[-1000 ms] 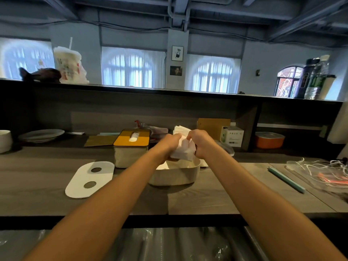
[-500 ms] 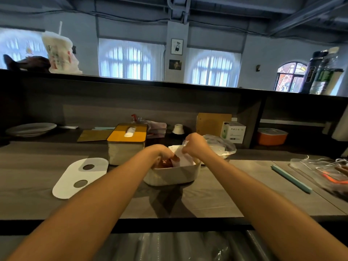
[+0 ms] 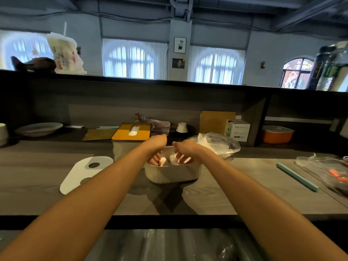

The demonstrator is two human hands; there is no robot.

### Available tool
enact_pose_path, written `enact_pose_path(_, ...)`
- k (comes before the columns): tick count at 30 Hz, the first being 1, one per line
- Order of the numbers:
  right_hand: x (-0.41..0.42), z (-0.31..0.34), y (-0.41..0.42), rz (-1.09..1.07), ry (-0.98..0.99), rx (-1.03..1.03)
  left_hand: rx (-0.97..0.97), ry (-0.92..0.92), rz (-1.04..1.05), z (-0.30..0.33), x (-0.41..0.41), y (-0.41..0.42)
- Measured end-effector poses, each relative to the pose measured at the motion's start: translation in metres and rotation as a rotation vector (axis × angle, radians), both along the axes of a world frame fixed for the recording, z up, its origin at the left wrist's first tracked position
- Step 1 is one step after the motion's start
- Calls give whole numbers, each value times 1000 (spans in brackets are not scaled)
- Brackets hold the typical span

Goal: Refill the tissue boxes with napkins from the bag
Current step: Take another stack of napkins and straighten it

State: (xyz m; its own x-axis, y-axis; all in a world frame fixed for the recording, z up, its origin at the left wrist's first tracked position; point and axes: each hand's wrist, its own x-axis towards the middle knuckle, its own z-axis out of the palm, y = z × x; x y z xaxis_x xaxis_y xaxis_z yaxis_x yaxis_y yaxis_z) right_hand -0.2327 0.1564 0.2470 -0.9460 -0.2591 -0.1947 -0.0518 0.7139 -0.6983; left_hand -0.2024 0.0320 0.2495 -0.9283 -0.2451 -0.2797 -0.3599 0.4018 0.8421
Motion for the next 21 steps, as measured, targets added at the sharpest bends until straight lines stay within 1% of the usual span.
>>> enact_pose_path(2,1,0,-3,30,-35,87,5,-26,-15,-1,0,-2)
enact_pose_path(5,-3,3,-4,-8,-112,64,-38,-40,-48,-1,-1,1)
enact_pose_path(9,-2,0,-4,-47,-87,52,-81,-38,-54,-2,-1,6)
enact_pose_path(10,-1,0,-4,-85,-67,-7,-76,-6,-38,-1,1,9)
enact_pose_path(11,-1,-1,-3,-138,-27,-121,-79,52,-14,1,1,13)
enact_pose_path(12,-1,0,0,-198,37,-277,-111,141,14,3,0,17)
enact_pose_path(14,-2,3,15,-289,257,-573,-181,376,49,9,-2,30)
enact_pose_path(15,-3,5,25,-307,370,-659,-171,496,33,12,-2,38)
enact_pose_path(16,-3,7,37,-311,461,-720,-124,593,-6,14,-1,49)
enact_pose_path(18,-6,7,63,-333,579,-803,-24,704,-74,18,-1,74)
enact_pose_path(21,-20,3,104,-438,647,-874,69,738,-139,15,-4,116)
